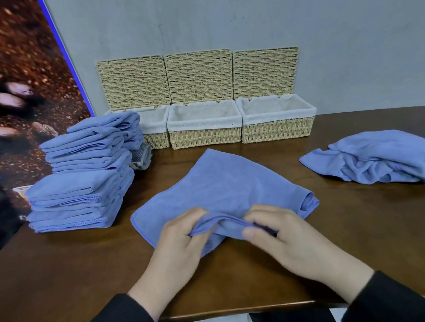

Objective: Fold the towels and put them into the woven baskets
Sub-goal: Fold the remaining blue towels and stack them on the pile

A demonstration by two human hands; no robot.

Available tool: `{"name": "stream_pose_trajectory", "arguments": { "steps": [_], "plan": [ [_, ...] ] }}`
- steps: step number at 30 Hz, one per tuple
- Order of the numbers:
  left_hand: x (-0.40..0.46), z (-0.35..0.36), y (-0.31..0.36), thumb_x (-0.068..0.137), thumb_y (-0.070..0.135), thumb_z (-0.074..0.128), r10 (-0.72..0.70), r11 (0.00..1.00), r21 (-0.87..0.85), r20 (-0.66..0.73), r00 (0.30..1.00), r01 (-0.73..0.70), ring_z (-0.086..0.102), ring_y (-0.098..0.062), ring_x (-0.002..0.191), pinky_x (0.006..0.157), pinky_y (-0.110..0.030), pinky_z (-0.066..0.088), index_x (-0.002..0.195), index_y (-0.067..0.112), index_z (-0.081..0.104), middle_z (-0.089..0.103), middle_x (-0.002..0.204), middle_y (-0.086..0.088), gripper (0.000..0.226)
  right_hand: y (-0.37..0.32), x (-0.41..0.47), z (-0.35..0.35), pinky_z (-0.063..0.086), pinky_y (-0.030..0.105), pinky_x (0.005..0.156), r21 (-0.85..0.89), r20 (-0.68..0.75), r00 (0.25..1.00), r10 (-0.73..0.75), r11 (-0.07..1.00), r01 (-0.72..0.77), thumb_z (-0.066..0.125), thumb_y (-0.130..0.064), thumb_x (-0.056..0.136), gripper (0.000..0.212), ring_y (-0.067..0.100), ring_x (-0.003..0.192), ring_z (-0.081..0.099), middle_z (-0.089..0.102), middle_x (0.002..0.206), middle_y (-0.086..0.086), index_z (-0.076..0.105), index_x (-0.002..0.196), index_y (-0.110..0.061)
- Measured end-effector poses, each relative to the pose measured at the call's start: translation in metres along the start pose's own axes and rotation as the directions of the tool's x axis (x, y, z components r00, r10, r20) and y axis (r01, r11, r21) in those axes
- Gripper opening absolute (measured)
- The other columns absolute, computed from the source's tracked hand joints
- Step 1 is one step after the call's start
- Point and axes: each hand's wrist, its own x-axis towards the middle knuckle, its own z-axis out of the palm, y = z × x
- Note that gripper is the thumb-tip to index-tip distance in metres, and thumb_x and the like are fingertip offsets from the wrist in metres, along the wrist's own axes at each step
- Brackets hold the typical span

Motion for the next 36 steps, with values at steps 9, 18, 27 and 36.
{"name": "stream_pose_trajectory", "arguments": {
  "steps": [9,18,27,36],
  "plan": [
    [-0.003,-0.01,0.008,0.102,0.002,0.051,-0.126,0.99,-0.083,-0.173,0.977,0.113,0.045,0.002,0.059,0.058,-0.009,0.037,0.069,0.012,0.054,0.047,0.062,0.01,0.034,0.032,-0.01,-0.027,0.037,0.02,0.068,-0.195,-0.102,0.983,0.155,0.965,-0.173,0.068,-0.037,0.094,0.016,0.015,0.077,0.055,0.059,0.08,-0.011,0.064,0.078,-0.035],
    [-0.001,-0.027,0.016,0.093,0.039,0.049,-0.026,0.999,-0.045,-0.255,0.967,0.015,0.048,0.002,0.065,0.063,-0.008,0.038,0.072,0.044,0.061,0.055,0.067,0.012,0.025,0.016,-0.014,-0.049,0.041,0.017,0.072,-0.096,0.016,0.963,0.269,0.959,-0.266,0.068,-0.043,0.093,0.014,0.008,0.082,0.055,0.063,0.092,-0.015,0.064,0.085,-0.032],
    [0.005,-0.048,0.023,0.105,0.009,0.046,-0.044,0.999,-0.004,-0.332,0.942,0.045,0.051,0.006,0.064,0.063,-0.007,0.038,0.075,0.051,0.063,0.057,0.065,0.023,0.054,0.022,-0.019,-0.063,0.051,0.034,0.072,-0.053,0.06,0.933,0.354,0.935,-0.351,0.075,-0.027,0.09,0.016,0.011,0.066,0.06,0.067,0.075,-0.004,0.059,0.087,-0.031],
    [0.017,-0.066,0.016,0.106,0.02,0.047,-0.129,0.992,-0.058,-0.406,0.905,0.116,0.048,0.004,0.064,0.063,-0.011,0.038,0.073,0.029,0.063,0.057,0.066,0.02,0.037,0.018,-0.01,-0.078,0.048,0.034,0.07,-0.365,-0.152,0.984,0.094,0.92,-0.144,0.054,0.004,0.088,0.045,0.017,0.081,0.051,0.049,0.096,-0.015,0.043,0.092,-0.04]
  ]
}}
